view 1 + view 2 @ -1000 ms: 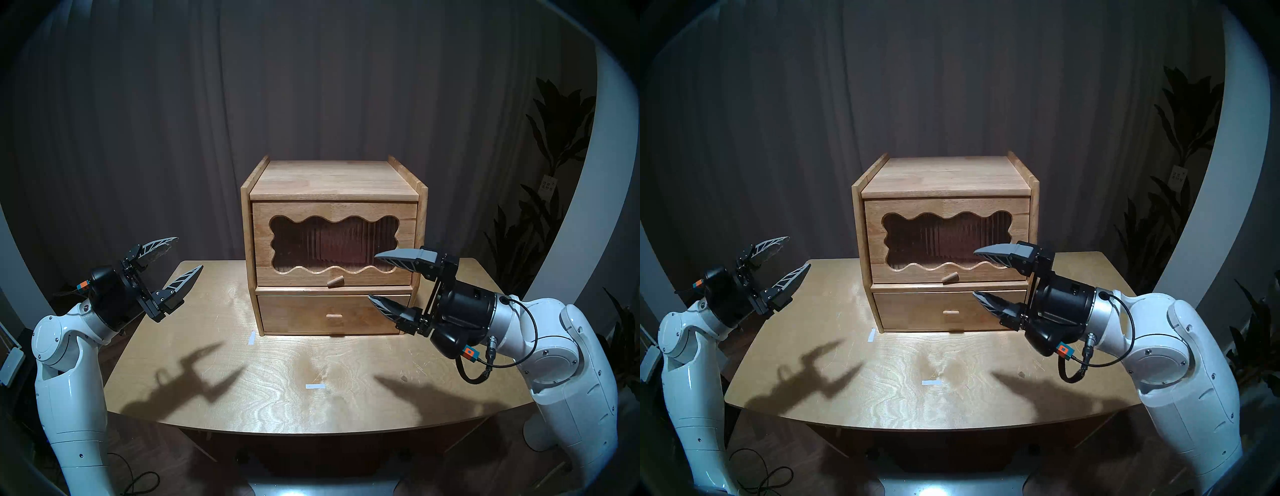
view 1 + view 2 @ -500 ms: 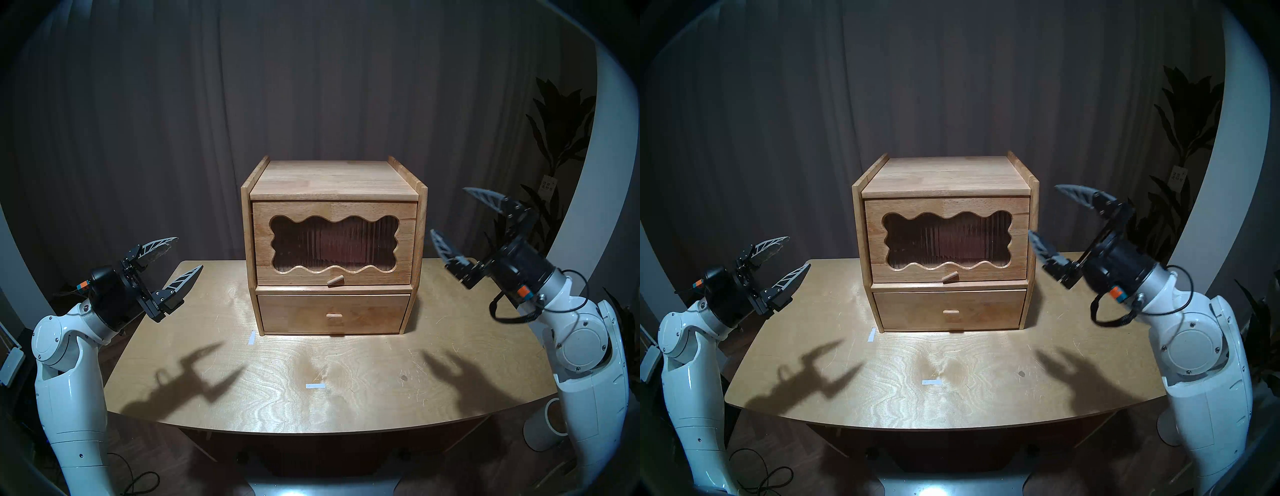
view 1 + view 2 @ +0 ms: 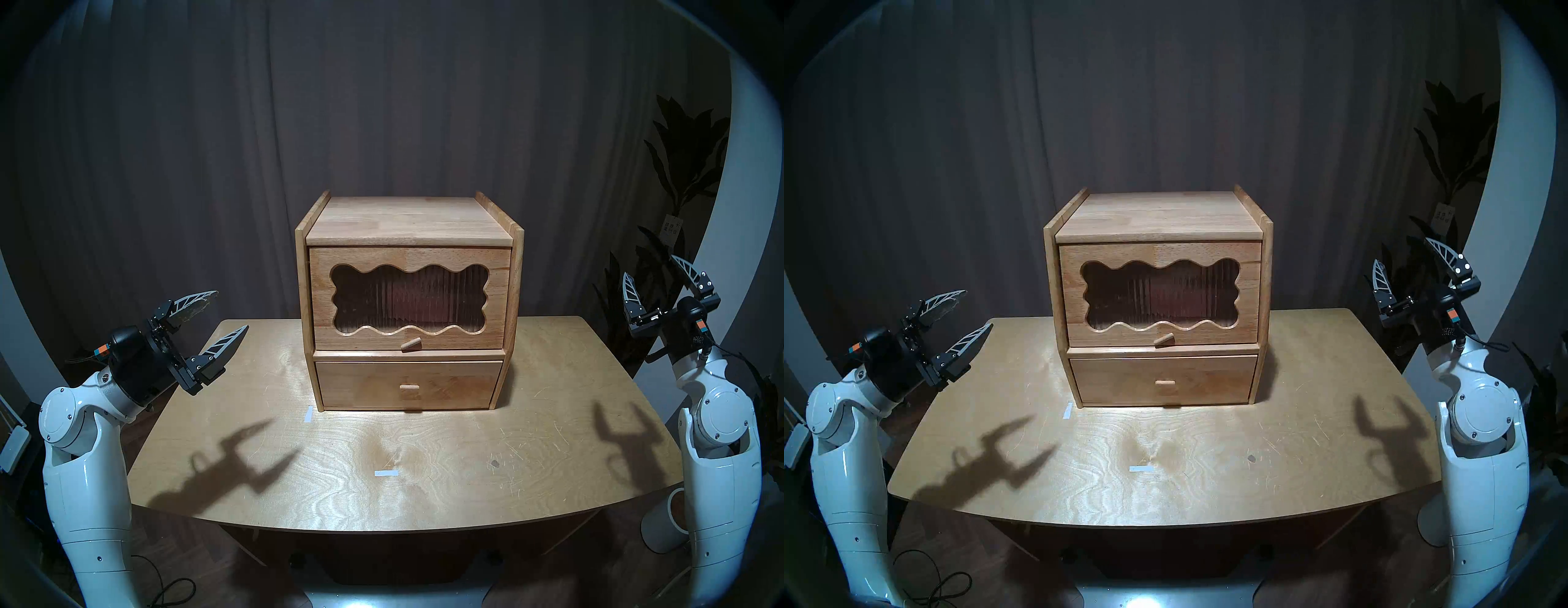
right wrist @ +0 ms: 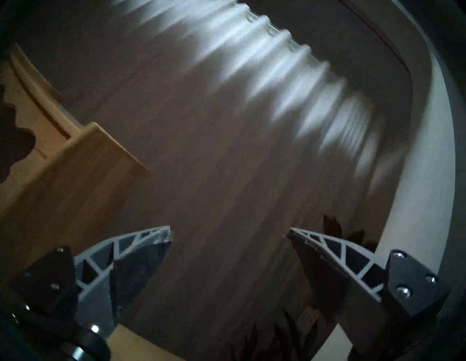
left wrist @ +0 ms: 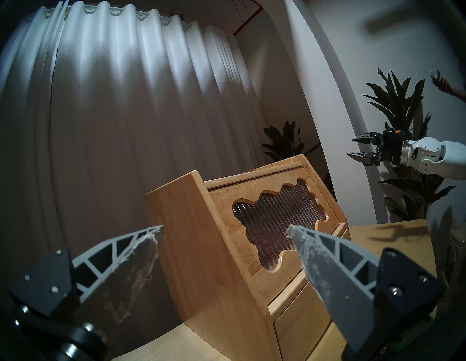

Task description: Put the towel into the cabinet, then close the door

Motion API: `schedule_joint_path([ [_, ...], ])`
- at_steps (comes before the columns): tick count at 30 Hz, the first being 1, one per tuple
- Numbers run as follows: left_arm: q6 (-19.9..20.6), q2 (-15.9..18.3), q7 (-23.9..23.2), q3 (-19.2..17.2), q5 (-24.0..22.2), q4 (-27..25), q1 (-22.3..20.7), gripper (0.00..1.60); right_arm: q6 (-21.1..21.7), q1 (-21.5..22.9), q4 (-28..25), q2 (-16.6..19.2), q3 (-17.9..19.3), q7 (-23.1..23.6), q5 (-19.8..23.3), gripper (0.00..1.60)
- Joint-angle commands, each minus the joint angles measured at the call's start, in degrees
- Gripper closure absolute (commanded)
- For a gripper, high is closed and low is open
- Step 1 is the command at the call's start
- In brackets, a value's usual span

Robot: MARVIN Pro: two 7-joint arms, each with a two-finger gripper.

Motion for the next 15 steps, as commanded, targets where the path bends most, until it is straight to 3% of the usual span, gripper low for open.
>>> schedule_joint_path([
  [1, 0.1, 0.1, 0.0, 0.1, -0.2, -0.5, -0.5, 0.0, 6.2, 6.8, 2.9, -5.1, -3.5, 0.2, 12.9, 0.0],
  [4, 0.1, 0.1, -0.1, 0.2, -0.3, -0.6, -0.5, 0.0, 10.1, 8.4, 3.5, -5.2, -5.5, -0.3, 17.4, 0.0],
  [7, 0.2, 0.1, 0.0, 0.2, -0.3, -0.6, -0.5, 0.0, 13.3, 9.5, 4.0, -5.1, -7.5, -2.2, 19.1, 0.0],
  [15, 0.4, 0.2, 0.0, 0.2, -0.4, -0.7, -0.5, 0.0, 14.6, 10.2, 3.9, -5.4, -9.1, -5.8, 15.6, 0.0],
])
